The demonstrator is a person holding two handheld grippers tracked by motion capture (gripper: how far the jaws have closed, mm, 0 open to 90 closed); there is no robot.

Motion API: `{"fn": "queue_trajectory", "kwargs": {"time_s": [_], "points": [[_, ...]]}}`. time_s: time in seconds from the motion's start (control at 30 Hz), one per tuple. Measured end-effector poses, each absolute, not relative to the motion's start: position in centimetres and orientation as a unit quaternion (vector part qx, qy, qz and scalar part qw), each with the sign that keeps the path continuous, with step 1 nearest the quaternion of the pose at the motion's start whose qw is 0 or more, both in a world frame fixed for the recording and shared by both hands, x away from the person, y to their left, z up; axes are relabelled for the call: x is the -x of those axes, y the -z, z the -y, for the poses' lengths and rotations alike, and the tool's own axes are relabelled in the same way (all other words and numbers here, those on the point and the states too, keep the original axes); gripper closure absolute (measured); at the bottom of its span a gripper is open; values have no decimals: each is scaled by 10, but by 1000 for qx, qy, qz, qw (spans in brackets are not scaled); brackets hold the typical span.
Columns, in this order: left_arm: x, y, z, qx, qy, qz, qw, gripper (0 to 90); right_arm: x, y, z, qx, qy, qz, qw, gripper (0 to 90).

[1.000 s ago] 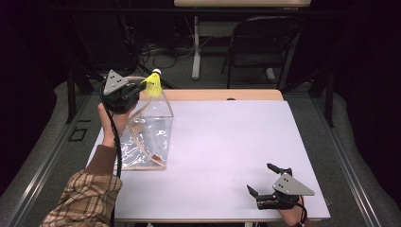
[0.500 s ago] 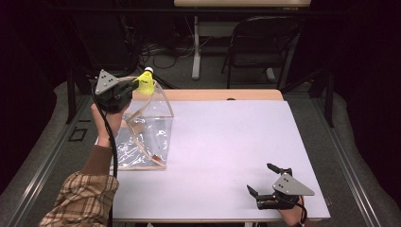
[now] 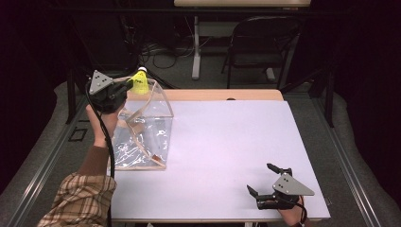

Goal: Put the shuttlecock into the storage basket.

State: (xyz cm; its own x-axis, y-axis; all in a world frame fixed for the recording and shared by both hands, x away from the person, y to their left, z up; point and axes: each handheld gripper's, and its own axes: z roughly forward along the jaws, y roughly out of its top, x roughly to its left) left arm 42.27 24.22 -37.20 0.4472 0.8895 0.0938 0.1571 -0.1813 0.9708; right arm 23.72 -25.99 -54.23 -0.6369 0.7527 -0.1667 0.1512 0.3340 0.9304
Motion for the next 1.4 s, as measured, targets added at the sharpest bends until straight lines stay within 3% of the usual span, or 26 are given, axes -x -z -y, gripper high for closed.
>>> {"fn": "queue_trajectory", "kwargs": {"time_s": [1.4], "points": [[-432, 390, -257, -675, -345, -418, 500, 892, -237, 542, 260, -298, -493, -759, 304, 16]]}}
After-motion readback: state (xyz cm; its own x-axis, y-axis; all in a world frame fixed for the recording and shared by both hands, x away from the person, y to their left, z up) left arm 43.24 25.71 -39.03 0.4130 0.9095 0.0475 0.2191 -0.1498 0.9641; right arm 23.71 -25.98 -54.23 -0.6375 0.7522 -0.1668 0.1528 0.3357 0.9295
